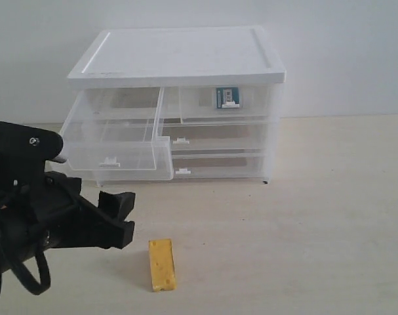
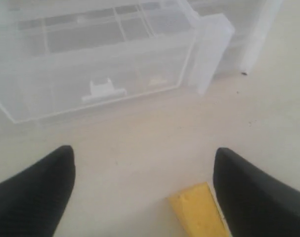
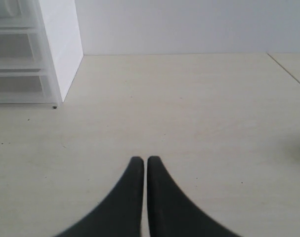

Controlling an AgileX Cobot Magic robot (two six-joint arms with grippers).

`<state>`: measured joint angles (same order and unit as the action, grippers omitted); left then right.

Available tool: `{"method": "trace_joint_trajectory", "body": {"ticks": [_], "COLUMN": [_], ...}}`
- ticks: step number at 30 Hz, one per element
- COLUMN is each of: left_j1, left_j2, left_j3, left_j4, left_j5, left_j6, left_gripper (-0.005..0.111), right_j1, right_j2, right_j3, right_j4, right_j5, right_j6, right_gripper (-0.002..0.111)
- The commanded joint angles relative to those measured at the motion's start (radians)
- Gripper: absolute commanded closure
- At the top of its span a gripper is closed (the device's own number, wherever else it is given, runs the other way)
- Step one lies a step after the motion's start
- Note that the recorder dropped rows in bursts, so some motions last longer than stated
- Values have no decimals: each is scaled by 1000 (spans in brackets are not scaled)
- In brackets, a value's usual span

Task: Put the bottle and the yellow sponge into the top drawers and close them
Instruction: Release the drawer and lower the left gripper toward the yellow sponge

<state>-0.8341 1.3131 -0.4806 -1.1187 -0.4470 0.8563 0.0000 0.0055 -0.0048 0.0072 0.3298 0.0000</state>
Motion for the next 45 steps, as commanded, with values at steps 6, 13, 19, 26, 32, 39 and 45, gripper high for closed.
{"method": "trace_joint_trajectory", "body": {"ticks": [6,13,19,26,32,39,45], "left_j1": [-4,-4,-4,-4,-4,-4,-1], "left_j2": [-65,-61,-59,-59,-59,-57,14], "left_j3": [-24,-82,-82,-82,-82,-82,-82], "left_j4": [-181,-150,33,363,549,532,534], "left_j5": [257,532,799,1110,754,739,582], "left_j6": [339,532,528,65,-415,-423,-486], "left_gripper": [92,102,102,102,85,3,3], "right_j1": [0,0,0,0,0,0,0], "right_j2": [-6,-6,-6,-6,-6,-6,-6], "right_j3": [5,5,5,5,5,5,5], "right_j4": [-1,-1,-1,-1,-1,-1,-1], "right_j5": [-9,-9,-9,-9,-9,-9,-9], "right_j6": [-6,-6,-6,-6,-6,-6,-6], "right_gripper": [108,108,108,108,108,108,108]}}
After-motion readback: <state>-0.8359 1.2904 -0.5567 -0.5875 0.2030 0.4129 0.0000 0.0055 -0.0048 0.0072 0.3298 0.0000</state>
